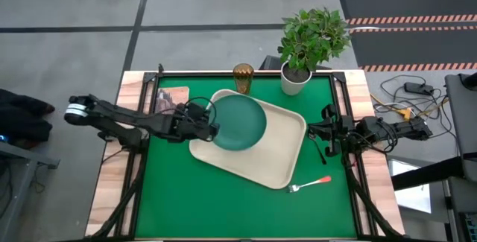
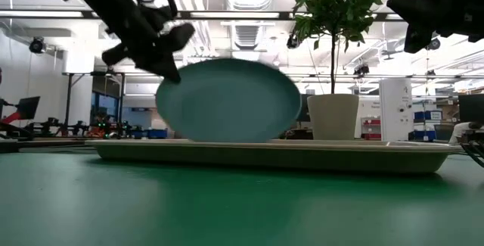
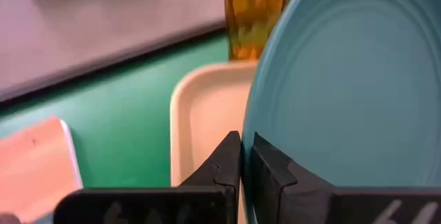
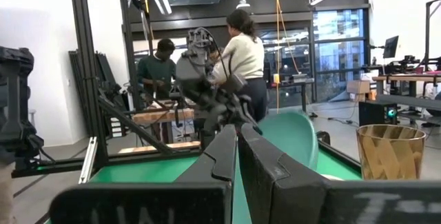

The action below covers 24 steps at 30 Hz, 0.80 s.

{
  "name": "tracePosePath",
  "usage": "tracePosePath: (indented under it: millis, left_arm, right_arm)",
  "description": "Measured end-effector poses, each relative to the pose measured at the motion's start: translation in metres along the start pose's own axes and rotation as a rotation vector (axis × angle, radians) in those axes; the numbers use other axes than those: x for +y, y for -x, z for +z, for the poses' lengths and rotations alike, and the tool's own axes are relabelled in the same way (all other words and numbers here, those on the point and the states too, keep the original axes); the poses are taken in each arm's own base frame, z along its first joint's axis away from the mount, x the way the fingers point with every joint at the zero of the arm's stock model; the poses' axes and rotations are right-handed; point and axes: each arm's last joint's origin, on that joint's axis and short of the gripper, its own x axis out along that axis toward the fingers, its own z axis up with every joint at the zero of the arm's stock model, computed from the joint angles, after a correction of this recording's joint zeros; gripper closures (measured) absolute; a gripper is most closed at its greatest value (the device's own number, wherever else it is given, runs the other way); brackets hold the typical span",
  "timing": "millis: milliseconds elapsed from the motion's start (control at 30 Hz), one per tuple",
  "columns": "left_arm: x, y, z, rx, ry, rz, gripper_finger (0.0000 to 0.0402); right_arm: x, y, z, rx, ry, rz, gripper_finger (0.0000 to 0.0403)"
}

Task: Pick and place plate/cup/fork/spoon on tray
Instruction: Put the green plate on the left side of the tray

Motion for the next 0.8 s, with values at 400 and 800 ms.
tracePosePath:
  millis: [400,800]
  left_arm:
    - [0.003,-0.018,-0.015,0.213,0.012,-0.007,0.0402]
    - [0.015,-0.016,-0.024,0.297,0.055,0.082,0.0397]
  right_arm:
    - [0.000,0.000,0.000,0.001,-0.015,0.000,0.0394]
    - [0.000,0.000,0.000,0.001,-0.026,0.000,0.0394]
